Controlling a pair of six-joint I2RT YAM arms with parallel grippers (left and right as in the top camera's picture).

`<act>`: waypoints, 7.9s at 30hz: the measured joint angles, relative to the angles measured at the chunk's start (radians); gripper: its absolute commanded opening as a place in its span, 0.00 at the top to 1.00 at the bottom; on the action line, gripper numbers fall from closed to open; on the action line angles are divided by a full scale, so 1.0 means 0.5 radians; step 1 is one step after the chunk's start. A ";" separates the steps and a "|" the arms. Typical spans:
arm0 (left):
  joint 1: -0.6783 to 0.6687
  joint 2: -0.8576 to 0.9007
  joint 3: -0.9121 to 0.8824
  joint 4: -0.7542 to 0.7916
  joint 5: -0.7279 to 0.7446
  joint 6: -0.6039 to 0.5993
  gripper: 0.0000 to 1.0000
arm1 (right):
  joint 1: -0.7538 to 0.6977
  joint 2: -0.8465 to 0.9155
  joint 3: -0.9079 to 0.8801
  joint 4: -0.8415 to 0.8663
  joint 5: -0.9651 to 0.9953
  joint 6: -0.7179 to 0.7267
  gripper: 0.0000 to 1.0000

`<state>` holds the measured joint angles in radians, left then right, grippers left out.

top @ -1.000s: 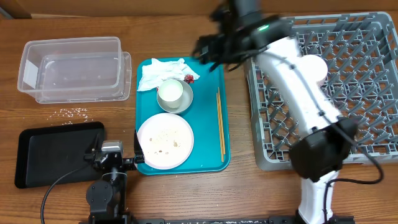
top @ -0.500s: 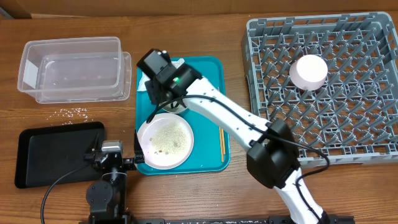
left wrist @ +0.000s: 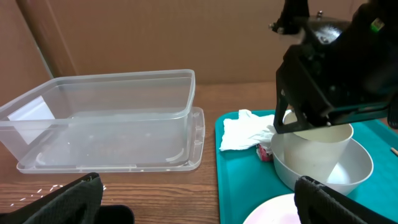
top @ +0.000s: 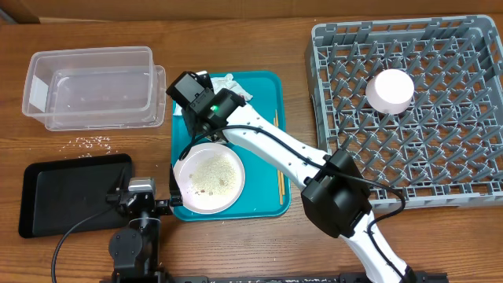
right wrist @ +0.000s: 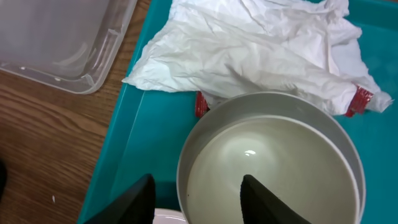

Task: Sort waste into correct bins and load items into the dishwasher
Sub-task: 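Move the right gripper back to the white cup on the tray, then grasp the white cup with the right gripper and lift, then carry the white cup over the dish rack, then lower the white cup upside down into the rack and release, then move the right gripper to the grey bowl on the tray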

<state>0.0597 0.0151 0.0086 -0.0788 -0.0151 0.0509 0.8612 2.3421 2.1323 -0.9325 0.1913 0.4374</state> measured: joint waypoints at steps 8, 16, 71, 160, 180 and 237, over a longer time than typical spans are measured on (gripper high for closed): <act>0.000 0.000 0.001 0.000 0.000 0.000 0.00 | 0.012 0.061 0.000 -0.005 0.002 0.012 0.76; 0.000 0.000 0.000 0.000 0.000 0.000 0.00 | 0.021 0.061 0.006 -0.061 0.008 0.008 0.96; 0.000 -0.001 0.000 0.000 0.000 0.000 0.00 | -2.152 -0.782 0.085 -1.518 -1.521 -0.780 0.96; 0.000 0.000 0.000 0.000 0.001 0.000 0.00 | -1.888 -0.894 -0.868 -0.845 -0.737 -0.439 0.95; 0.000 0.000 0.000 0.000 0.000 0.000 0.00 | -1.916 -0.907 -0.945 -1.041 -0.199 0.024 0.96; 0.000 0.000 0.000 0.000 0.001 -0.001 0.00 | -0.018 -0.179 -0.719 0.742 -0.217 -0.307 0.59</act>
<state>0.0597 0.0151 0.0086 -0.0788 -0.0147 0.0505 0.8524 2.2524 1.7725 -0.5613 0.0830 0.2840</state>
